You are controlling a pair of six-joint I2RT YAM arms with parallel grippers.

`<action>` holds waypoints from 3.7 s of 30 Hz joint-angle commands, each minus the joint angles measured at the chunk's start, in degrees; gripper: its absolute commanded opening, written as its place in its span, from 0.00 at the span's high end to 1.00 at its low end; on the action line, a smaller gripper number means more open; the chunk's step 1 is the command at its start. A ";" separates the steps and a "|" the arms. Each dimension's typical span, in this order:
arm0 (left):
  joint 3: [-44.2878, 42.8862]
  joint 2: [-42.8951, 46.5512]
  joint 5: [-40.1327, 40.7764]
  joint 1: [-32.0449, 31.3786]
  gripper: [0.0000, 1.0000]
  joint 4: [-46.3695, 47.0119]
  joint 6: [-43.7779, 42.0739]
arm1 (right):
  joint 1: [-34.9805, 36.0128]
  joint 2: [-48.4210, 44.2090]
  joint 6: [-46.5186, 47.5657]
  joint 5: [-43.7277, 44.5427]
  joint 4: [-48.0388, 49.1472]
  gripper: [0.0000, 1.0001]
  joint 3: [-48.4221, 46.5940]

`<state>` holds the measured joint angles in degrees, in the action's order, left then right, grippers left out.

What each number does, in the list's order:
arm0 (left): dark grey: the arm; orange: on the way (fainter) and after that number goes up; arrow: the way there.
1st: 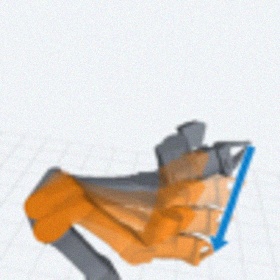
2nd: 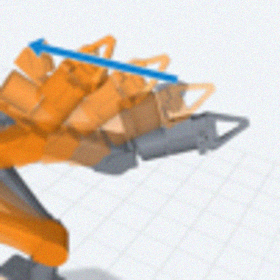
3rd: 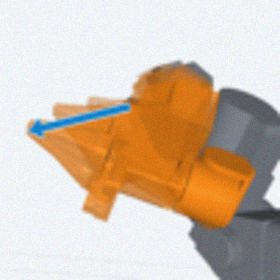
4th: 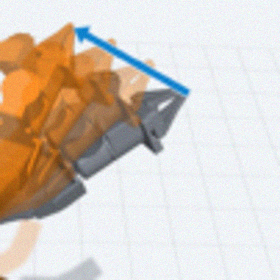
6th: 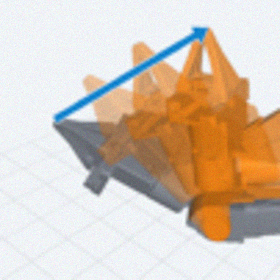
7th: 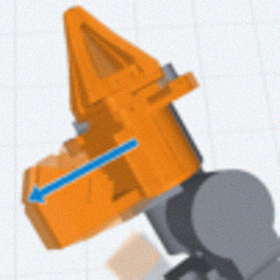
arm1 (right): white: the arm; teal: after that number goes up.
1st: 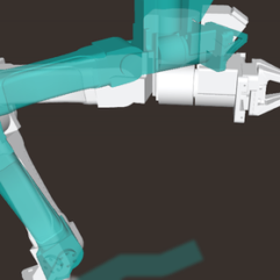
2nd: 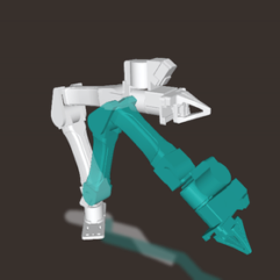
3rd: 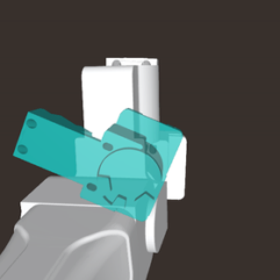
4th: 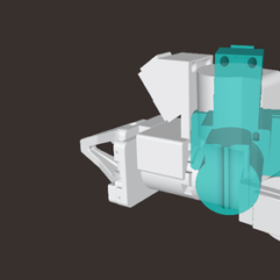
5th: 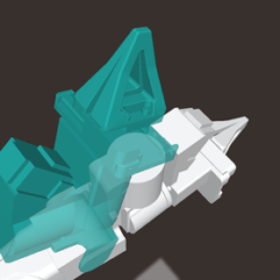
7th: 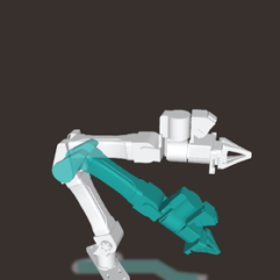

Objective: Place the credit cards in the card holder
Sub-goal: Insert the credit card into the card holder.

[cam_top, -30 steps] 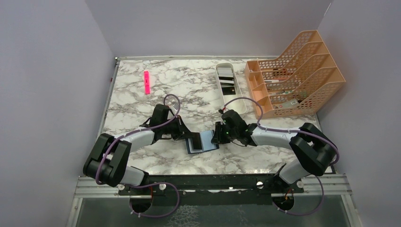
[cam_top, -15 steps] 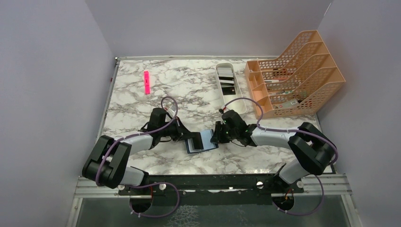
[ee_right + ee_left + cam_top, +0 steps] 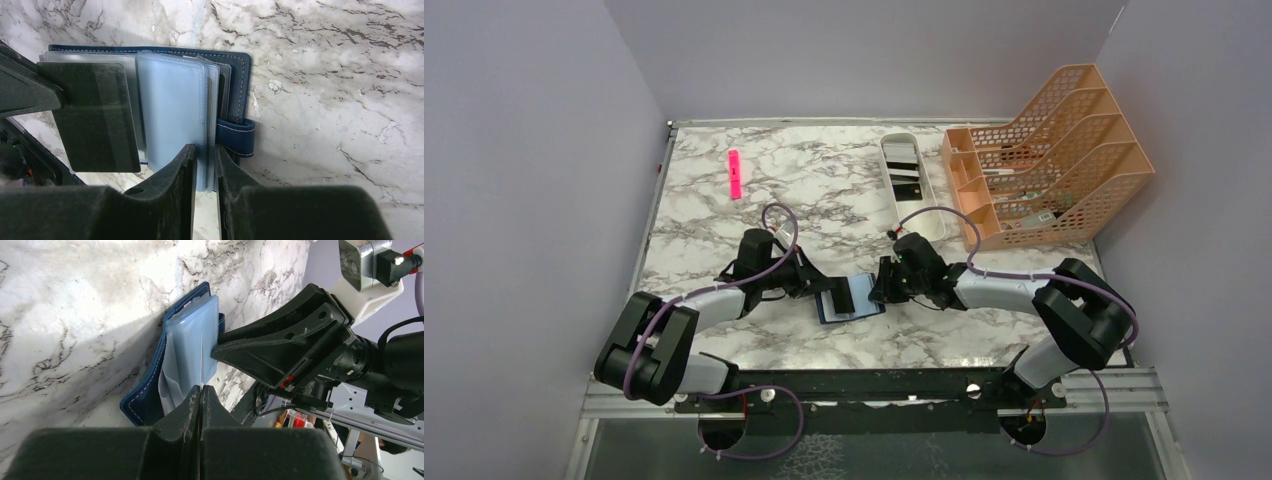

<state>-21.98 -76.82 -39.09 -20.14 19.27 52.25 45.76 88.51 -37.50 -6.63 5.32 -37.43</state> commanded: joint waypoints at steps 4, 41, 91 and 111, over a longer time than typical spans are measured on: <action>0.01 0.50 2.39 0.64 1.00 0.88 -2.29 | 0.30 0.98 0.97 3.65 -3.38 0.77 1.98; 3.11 -2.78 3.08 0.70 1.00 5.10 -1.56 | 0.30 2.80 0.76 2.26 -1.92 0.77 1.81; 5.29 -7.98 3.51 0.07 1.00 14.11 -2.27 | 0.29 2.65 -1.09 0.07 0.87 0.73 3.18; 4.61 -7.50 9.04 -2.45 0.70 12.61 -2.37 | 0.30 -3.01 -1.40 1.72 -2.72 0.71 2.68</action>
<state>-17.10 -85.49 -32.64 -22.26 33.36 50.83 45.76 88.23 -39.59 -7.25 9.37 -35.55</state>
